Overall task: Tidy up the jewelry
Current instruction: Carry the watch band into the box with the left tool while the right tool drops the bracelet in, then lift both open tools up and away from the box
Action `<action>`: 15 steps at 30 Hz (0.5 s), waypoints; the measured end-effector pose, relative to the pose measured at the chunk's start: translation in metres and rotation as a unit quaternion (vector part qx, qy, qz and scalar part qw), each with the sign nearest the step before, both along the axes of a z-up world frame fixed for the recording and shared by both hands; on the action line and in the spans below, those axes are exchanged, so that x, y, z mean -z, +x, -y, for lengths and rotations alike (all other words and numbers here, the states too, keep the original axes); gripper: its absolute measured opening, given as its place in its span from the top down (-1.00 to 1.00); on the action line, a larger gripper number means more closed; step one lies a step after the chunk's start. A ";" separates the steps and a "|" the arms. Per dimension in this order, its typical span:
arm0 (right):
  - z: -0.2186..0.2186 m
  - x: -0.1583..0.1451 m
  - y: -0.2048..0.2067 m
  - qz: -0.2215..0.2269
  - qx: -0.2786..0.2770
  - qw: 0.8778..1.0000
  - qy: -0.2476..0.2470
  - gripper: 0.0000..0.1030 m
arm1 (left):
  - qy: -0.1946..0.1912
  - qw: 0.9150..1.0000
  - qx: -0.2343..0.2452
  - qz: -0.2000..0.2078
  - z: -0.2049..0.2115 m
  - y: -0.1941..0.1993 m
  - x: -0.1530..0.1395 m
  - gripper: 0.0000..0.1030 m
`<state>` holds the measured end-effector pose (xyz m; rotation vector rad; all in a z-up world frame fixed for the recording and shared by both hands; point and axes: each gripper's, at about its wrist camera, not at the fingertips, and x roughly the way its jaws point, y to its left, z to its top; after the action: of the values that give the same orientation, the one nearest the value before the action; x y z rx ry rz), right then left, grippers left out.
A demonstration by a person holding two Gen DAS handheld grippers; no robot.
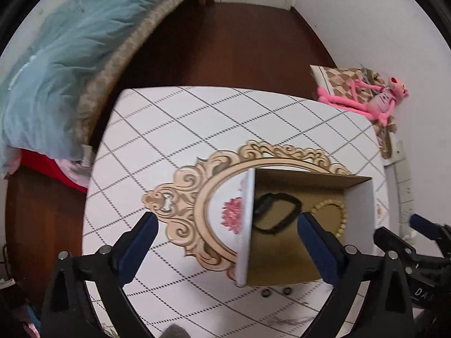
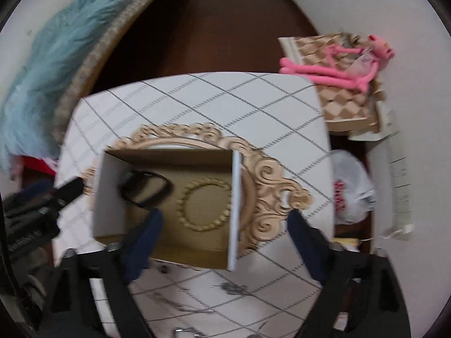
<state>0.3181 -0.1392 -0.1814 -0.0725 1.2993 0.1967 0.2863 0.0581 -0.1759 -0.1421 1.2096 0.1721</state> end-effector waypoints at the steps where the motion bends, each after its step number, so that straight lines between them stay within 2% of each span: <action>1: -0.002 0.004 -0.006 0.005 0.001 1.000 -0.016 -0.83 | 0.009 1.000 0.001 0.001 0.001 -0.002 0.002 -0.99; 6: -0.003 0.018 -0.020 0.006 0.001 0.999 -0.040 -0.84 | 0.028 1.000 -0.001 -0.004 0.005 -0.014 0.012 -0.99; 15: -0.006 0.024 -0.034 0.008 0.008 0.999 -0.040 -0.85 | 0.032 0.999 -0.002 -0.001 0.006 -0.026 0.010 -0.99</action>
<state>0.2839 -0.1330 -0.2050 -0.1306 1.2922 0.1301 0.2605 0.0518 -0.1854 -0.0897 1.2049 0.2142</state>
